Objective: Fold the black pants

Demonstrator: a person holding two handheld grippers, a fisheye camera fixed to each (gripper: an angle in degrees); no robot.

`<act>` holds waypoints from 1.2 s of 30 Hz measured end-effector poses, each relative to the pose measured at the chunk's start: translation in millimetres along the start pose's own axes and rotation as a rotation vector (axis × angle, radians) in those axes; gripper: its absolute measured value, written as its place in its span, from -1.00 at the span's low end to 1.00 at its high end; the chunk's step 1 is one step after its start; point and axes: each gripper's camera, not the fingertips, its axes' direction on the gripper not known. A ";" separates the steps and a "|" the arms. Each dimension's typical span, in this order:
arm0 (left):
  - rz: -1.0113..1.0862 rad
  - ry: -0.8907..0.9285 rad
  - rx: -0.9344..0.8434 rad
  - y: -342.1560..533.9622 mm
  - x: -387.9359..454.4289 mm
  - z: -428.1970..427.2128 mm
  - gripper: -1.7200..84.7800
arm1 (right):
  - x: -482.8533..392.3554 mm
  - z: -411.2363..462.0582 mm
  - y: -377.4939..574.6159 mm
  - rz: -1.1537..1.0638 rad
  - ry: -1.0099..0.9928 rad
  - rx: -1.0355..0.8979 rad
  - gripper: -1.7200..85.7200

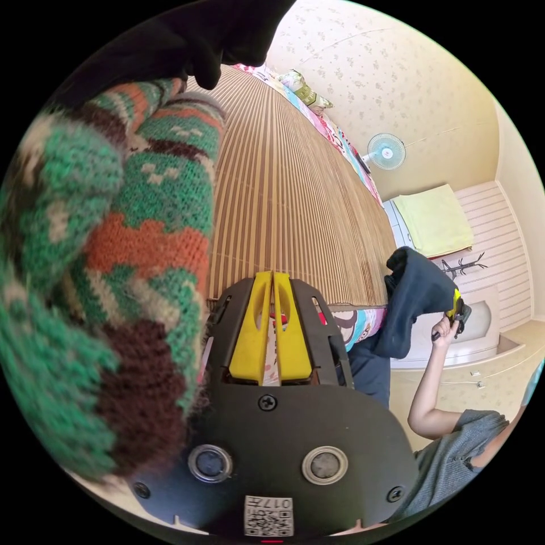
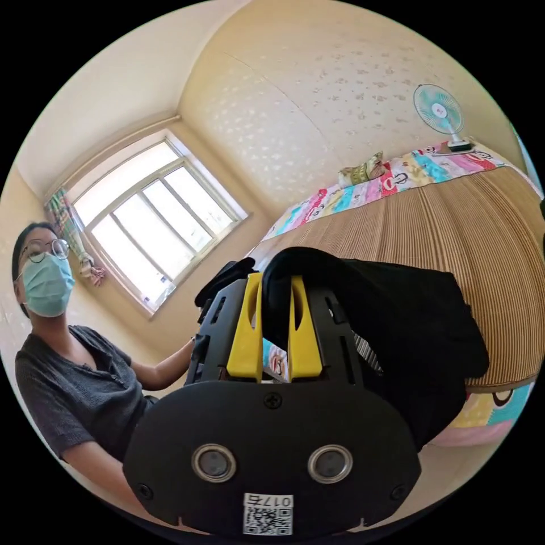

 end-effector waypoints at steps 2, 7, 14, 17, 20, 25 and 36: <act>0.002 0.002 0.002 0.5 0.3 4.0 -0.98 | 4.7 11.8 16.9 0.043 0.088 -0.109 -0.79; 0.010 0.004 0.001 0.7 1.7 15.9 -0.98 | 27.2 51.3 65.0 0.297 0.414 -0.460 -0.77; 0.014 0.007 -0.002 0.1 3.8 37.1 -0.98 | -24.1 36.9 38.7 0.527 0.473 -0.324 -0.77; 0.012 0.006 -0.001 0.3 4.9 47.1 -0.98 | -76.1 48.8 -6.6 0.410 0.593 -0.221 -0.79; 0.005 0.005 -0.004 -0.2 6.2 57.6 -0.98 | -113.5 87.4 -50.1 0.282 0.664 -0.167 -0.74; 0.001 0.006 -0.010 -1.2 7.3 75.8 -0.98 | -113.4 188.9 -104.9 0.210 0.702 -0.237 -0.61; 0.022 0.025 0.002 2.9 7.8 121.9 -0.98 | -51.7 411.8 -73.6 0.100 1.134 -0.601 -0.45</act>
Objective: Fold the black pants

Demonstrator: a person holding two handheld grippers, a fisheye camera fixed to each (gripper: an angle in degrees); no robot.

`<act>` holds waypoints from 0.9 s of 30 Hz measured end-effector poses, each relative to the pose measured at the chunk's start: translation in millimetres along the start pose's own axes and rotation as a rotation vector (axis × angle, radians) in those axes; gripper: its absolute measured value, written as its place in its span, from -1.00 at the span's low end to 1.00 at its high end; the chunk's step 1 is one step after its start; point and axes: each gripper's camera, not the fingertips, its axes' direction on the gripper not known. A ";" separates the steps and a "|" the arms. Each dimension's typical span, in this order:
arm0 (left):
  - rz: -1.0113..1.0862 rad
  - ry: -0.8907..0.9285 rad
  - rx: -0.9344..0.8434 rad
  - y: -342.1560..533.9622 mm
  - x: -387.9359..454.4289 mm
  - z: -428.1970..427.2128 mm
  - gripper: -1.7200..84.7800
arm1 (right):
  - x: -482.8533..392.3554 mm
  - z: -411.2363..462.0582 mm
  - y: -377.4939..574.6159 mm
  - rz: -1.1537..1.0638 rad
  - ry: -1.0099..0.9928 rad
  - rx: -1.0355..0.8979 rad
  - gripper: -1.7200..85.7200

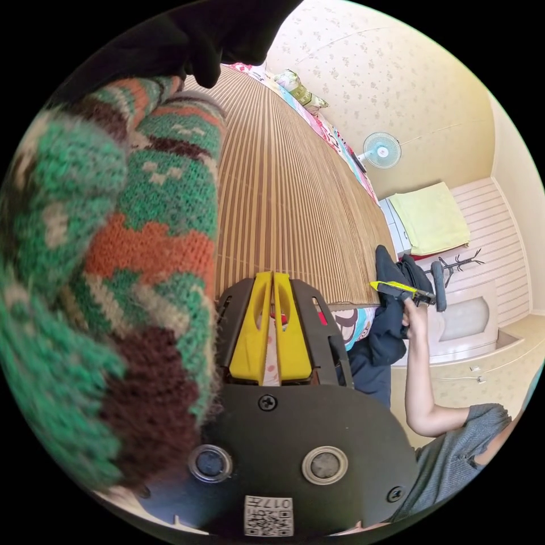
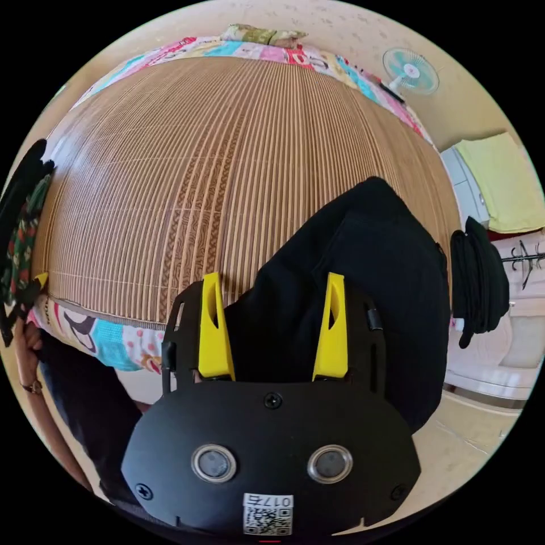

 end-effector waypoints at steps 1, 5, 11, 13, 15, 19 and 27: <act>0.001 0.001 0.000 0.2 -0.2 2.4 -0.98 | -3.5 0.7 6.2 -0.008 0.017 0.030 -0.48; 0.009 0.012 0.002 1.4 -2.2 20.6 -0.98 | 23.6 3.4 17.5 -0.033 0.028 0.026 -0.75; 0.012 0.018 0.006 4.2 -2.4 46.0 -0.98 | 142.9 -45.3 81.0 -0.017 -0.571 0.327 -0.89; 0.011 0.019 0.006 5.0 -2.4 53.4 -0.98 | 192.4 -45.4 113.7 0.002 -0.791 0.450 -0.90; 0.012 0.020 0.007 6.3 -2.8 63.2 -0.98 | 247.3 -32.2 152.8 0.069 -1.015 0.597 -0.90; 0.011 0.022 0.008 8.6 -3.7 77.3 -0.98 | 353.1 40.7 245.8 0.432 -1.217 0.834 -0.90; -0.023 0.021 0.037 20.3 -7.7 104.2 -0.98 | 393.9 157.3 280.4 0.783 -0.806 0.318 -0.90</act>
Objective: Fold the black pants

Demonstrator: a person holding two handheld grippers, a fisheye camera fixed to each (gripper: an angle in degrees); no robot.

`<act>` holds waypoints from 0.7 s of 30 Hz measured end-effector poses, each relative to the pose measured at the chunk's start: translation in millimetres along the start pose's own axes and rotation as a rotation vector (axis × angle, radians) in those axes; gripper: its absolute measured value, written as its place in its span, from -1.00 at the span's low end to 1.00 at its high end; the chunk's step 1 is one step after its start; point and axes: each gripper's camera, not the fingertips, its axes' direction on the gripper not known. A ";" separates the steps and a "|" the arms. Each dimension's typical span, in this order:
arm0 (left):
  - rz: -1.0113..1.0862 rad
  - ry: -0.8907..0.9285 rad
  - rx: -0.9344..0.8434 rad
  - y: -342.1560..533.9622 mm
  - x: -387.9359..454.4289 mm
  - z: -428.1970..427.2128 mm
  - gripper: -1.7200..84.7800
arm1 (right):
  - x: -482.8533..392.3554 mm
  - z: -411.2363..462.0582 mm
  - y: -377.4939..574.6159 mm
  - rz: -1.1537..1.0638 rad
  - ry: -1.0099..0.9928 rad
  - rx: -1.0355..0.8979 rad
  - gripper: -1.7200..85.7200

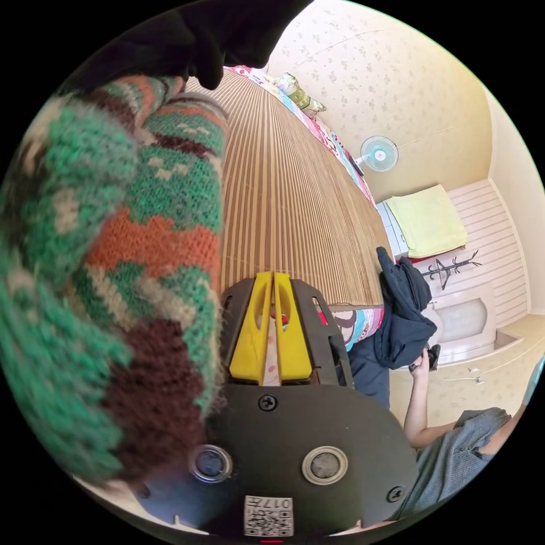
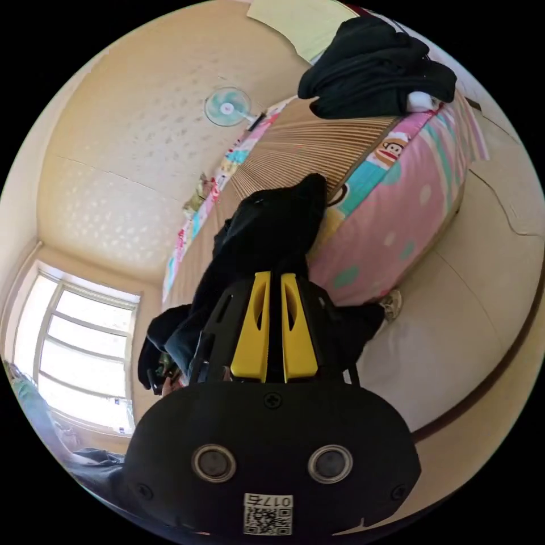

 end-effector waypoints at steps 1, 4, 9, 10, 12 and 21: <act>-0.007 0.000 0.008 1.9 -0.4 1.0 -0.98 | 7.1 10.4 -2.4 -0.005 -0.001 -0.035 -0.90; -0.095 0.019 0.058 17.9 -0.3 2.7 -0.97 | 36.5 12.2 -5.9 0.020 -0.124 0.016 -0.89; 0.005 0.225 0.071 67.4 84.1 48.4 -0.84 | 111.1 15.3 -11.1 0.167 -0.449 0.057 -0.85; 0.038 0.246 0.057 71.8 101.5 59.4 -0.83 | 126.0 18.5 -10.7 0.184 -0.500 0.051 -0.83; 0.181 0.385 -0.068 80.6 177.8 117.0 -0.75 | 144.2 23.8 -10.2 0.196 -0.545 0.033 -0.82; 0.156 0.642 -0.439 55.1 337.7 331.9 -0.37 | 189.2 25.6 -11.2 0.274 -0.709 0.023 -0.78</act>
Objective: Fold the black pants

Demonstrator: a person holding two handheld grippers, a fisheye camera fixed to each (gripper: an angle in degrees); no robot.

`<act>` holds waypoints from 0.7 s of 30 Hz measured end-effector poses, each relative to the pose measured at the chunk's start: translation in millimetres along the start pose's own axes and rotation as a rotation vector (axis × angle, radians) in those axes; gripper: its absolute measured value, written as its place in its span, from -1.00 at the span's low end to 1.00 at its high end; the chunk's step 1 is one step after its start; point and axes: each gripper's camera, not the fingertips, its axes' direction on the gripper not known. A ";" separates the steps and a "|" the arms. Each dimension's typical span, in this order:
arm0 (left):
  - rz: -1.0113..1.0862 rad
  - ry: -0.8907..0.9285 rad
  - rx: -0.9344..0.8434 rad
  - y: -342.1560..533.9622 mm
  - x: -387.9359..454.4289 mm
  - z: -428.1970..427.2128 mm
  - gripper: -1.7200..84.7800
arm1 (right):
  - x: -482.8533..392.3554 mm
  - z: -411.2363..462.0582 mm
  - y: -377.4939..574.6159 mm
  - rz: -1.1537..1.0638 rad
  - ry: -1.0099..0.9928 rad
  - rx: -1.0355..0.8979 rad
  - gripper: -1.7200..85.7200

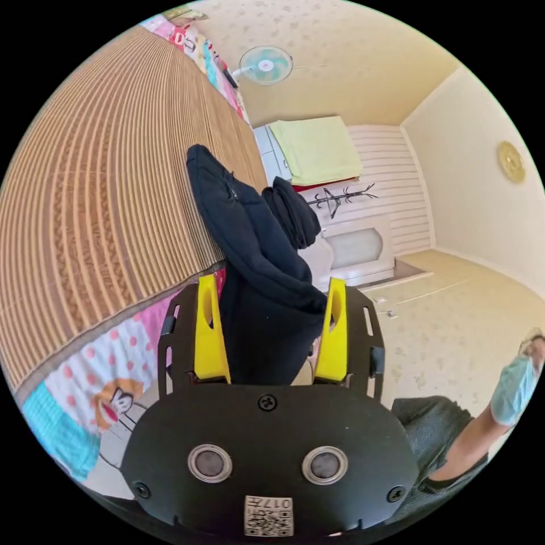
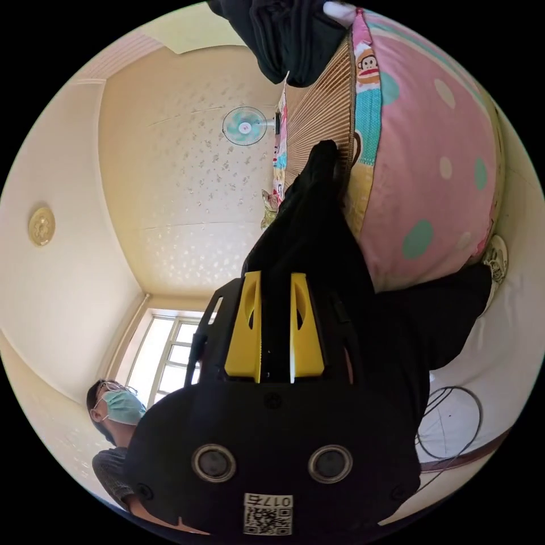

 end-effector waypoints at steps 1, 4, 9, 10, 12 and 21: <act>-0.021 0.010 -0.010 -4.4 -4.1 9.2 -0.38 | 4.6 -2.9 0.2 0.033 -0.023 -0.003 -0.77; -0.128 0.067 -0.055 -6.9 -23.9 47.7 -0.55 | 13.9 -13.2 4.7 0.079 -0.066 0.011 -0.75; -0.101 0.091 -0.012 40.0 -21.0 58.2 -0.81 | 26.8 -26.1 12.0 0.103 -0.122 0.002 -0.72; -0.094 0.088 -0.003 46.5 -19.1 55.6 -0.82 | 28.4 -25.6 13.1 0.102 -0.148 -0.015 -0.71; -0.047 0.079 0.028 68.0 -6.5 43.6 -0.86 | 29.7 -25.2 15.4 0.095 -0.212 -0.024 -0.69; 0.112 0.134 0.234 146.6 62.3 -31.8 -0.89 | -38.0 -2.8 28.2 -0.152 -0.287 -0.209 -0.87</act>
